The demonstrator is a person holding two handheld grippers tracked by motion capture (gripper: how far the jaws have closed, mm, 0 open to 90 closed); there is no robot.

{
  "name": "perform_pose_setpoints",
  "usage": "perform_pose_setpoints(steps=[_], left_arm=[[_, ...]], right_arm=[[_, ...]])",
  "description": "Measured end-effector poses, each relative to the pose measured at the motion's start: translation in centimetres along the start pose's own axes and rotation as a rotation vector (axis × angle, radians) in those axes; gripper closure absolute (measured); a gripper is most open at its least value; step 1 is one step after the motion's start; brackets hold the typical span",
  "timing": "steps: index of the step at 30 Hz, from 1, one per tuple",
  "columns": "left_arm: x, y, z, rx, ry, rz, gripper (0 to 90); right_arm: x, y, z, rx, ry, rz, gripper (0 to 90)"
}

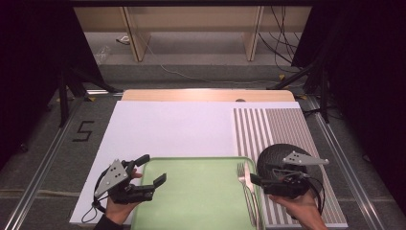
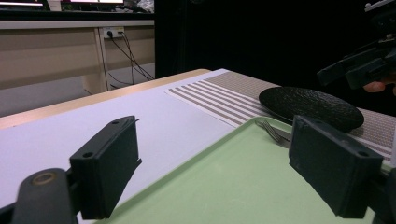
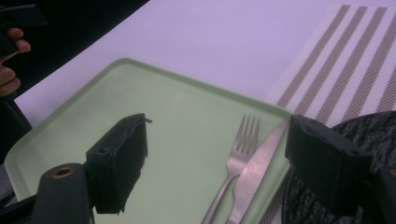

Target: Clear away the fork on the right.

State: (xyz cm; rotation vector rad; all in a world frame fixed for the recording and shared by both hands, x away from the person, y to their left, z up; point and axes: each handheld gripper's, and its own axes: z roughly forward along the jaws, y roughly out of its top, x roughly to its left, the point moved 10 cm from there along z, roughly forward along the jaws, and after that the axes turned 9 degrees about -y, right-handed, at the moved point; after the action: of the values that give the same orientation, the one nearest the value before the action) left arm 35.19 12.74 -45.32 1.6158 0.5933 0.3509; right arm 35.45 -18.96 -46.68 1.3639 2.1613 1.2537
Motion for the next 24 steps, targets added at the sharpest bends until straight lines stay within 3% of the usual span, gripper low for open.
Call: perform_pose_setpoints(steps=[24], left_arm=[[0.0, 0.0, -0.1, -0.002, 0.000, -0.004, 15.6]], right_arm=[[-3.5, -1.2, -2.8, -0.036, -0.081, 0.078, 20.1]])
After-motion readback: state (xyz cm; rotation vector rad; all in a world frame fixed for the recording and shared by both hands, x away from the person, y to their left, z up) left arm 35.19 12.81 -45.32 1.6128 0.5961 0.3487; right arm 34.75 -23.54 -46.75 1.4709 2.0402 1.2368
